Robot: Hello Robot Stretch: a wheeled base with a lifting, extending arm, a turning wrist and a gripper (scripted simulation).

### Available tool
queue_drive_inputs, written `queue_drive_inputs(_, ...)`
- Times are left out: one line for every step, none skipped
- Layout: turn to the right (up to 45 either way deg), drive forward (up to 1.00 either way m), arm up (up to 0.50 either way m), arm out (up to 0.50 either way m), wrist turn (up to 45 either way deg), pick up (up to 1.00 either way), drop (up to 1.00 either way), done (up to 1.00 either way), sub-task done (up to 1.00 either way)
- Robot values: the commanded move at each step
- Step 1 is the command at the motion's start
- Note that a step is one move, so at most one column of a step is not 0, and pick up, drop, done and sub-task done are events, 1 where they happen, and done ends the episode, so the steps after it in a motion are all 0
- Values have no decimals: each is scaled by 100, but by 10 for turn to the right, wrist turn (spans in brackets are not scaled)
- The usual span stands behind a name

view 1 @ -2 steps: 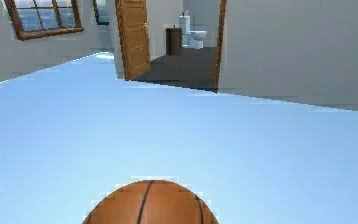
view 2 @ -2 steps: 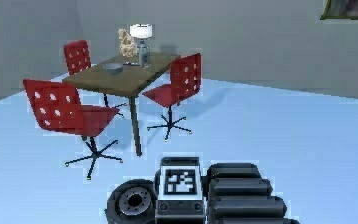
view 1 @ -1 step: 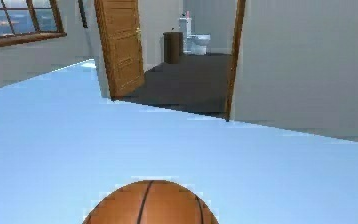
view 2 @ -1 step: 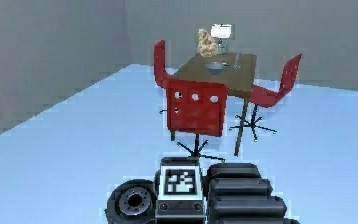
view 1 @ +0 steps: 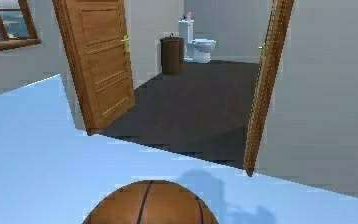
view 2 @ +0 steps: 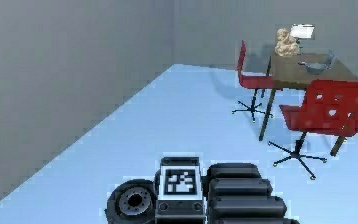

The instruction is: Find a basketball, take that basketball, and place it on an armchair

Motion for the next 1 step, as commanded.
queue_drive_inputs(0, 100, 0, 0, 0, 0, 0, 0, 0)
